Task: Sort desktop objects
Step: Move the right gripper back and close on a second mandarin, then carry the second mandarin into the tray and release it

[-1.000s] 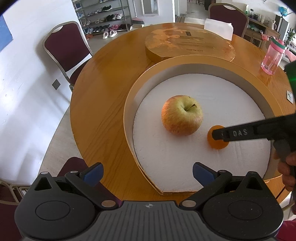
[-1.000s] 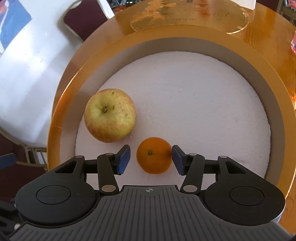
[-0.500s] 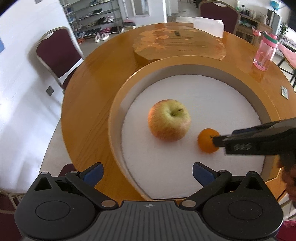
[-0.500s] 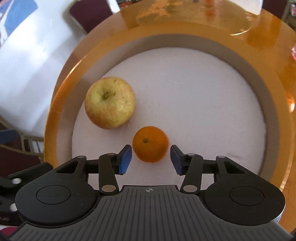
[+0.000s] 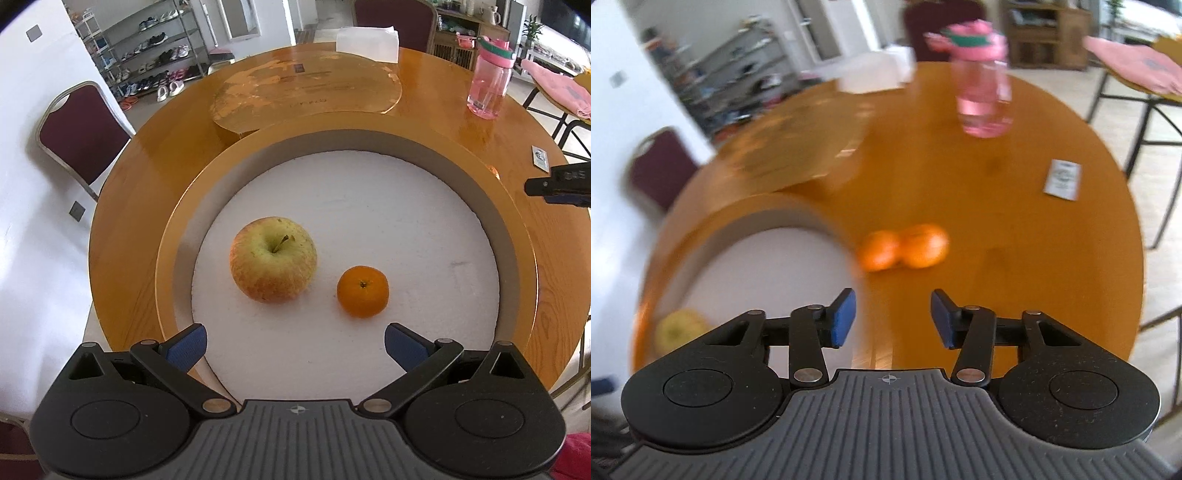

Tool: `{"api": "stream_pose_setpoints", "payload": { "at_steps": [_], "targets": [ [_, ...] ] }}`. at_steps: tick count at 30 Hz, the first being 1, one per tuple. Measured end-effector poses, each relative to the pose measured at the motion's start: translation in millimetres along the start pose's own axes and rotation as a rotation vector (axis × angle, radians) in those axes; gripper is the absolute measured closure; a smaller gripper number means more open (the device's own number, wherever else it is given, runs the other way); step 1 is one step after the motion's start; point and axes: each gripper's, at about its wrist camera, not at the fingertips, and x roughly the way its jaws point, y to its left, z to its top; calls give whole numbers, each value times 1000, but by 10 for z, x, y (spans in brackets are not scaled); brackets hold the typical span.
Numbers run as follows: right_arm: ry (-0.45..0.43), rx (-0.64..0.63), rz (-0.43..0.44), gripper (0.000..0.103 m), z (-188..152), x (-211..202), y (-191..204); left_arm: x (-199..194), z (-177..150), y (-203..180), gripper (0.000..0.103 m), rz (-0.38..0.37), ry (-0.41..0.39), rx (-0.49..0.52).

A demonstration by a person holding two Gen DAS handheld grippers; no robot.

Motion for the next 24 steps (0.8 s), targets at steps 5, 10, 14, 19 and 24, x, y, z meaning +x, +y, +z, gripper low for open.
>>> {"api": "stream_pose_setpoints", "payload": {
  "at_steps": [5,10,14,19,24],
  "targets": [
    [16,91,27,61,261,480,-235,-9,13,-49,1,42,16,-11],
    [65,206,47,54,448,822,-302,-8,-1,-19,1,77,33,-50],
    [89,220,23,54,464,987,-229,-32,-14,8,1,100,36,-75],
    [115,219,-1,53,470,1116,-204,-46,-34,39,1,113,42,-95],
    [119,232,-6,56,488,1194,-203,-60,-44,33,1,111,43,-91]
  ]
}}
